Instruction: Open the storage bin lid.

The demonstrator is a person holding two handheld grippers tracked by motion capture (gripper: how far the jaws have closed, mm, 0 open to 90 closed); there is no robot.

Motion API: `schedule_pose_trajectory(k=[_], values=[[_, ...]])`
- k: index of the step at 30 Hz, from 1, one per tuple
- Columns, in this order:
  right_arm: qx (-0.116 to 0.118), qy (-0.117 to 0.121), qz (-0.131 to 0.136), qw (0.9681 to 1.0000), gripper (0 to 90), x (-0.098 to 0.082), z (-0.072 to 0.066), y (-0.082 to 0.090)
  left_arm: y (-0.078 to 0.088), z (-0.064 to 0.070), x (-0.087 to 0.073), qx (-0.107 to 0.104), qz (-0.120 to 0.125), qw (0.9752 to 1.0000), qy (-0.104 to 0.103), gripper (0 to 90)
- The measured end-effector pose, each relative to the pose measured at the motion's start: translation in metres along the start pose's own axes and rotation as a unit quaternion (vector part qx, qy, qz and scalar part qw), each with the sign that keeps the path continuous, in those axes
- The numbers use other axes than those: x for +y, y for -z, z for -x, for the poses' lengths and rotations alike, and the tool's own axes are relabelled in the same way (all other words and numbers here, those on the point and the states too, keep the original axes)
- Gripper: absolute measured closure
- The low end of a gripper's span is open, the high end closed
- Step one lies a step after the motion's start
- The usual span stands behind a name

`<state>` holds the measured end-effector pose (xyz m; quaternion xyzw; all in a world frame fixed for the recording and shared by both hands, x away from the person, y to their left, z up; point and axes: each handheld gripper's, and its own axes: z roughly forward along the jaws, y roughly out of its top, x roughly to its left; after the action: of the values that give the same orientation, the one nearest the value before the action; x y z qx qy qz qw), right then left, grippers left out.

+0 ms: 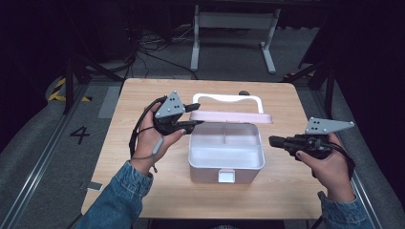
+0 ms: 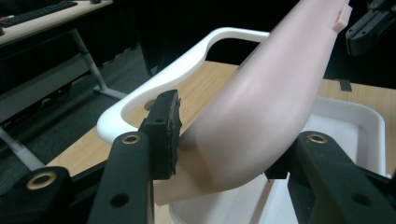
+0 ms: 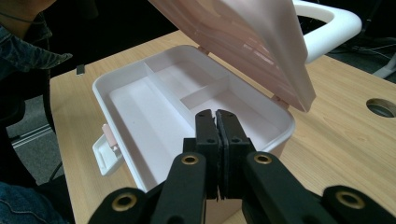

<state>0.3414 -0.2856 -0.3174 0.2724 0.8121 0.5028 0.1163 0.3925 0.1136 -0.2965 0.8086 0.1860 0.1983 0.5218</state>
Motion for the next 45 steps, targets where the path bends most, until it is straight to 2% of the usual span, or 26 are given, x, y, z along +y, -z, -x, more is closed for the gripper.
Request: schedule_pose_trajectory(k=[1, 5, 11, 20, 24, 29, 33, 38, 45], values=[[-0.002, -0.002, 0.000, 1.0000, 88.7, -0.001, 0.000, 0.001, 0.000, -0.001, 0.001, -0.002, 0.000, 1.0000, 0.006, 58.1], [-0.008, -0.004, 0.002, 1.0000, 88.7, -0.003, 0.001, 0.005, -0.003, -0.008, 0.007, 0.002, 0.000, 1.0000, 0.003, 60.0], [-0.011, -0.007, 0.004, 0.9999, 88.5, -0.004, 0.000, 0.009, -0.008, -0.020, 0.013, 0.000, 0.009, 0.9997, 0.021, 63.6], [-0.015, -0.013, 0.000, 0.9998, 88.3, -0.008, 0.003, 0.011, -0.015, -0.039, 0.021, -0.001, 0.003, 0.9993, 0.036, 64.9], [-0.015, -0.014, 0.000, 0.9998, 88.2, -0.008, 0.003, 0.012, -0.019, -0.046, 0.023, -0.006, 0.002, 0.9992, 0.041, 65.2], [-0.017, -0.017, 0.001, 0.9997, 87.8, -0.010, 0.003, 0.014, -0.024, -0.058, 0.025, -0.026, 0.004, 0.9984, 0.049, 65.4], [-0.021, -0.020, 0.000, 0.9996, 87.8, -0.013, 0.004, 0.017, -0.029, -0.066, 0.025, -0.030, 0.011, 0.9978, 0.058, 65.4], [-0.027, -0.025, -0.001, 0.9993, 87.5, -0.016, 0.003, 0.020, -0.035, -0.073, 0.024, -0.016, 0.007, 0.9976, 0.067, 65.6], [-0.032, -0.029, -0.001, 0.9991, 87.0, -0.018, 0.003, 0.023, -0.044, -0.080, 0.022, 0.011, -0.012, 0.9971, 0.074, 66.3]])
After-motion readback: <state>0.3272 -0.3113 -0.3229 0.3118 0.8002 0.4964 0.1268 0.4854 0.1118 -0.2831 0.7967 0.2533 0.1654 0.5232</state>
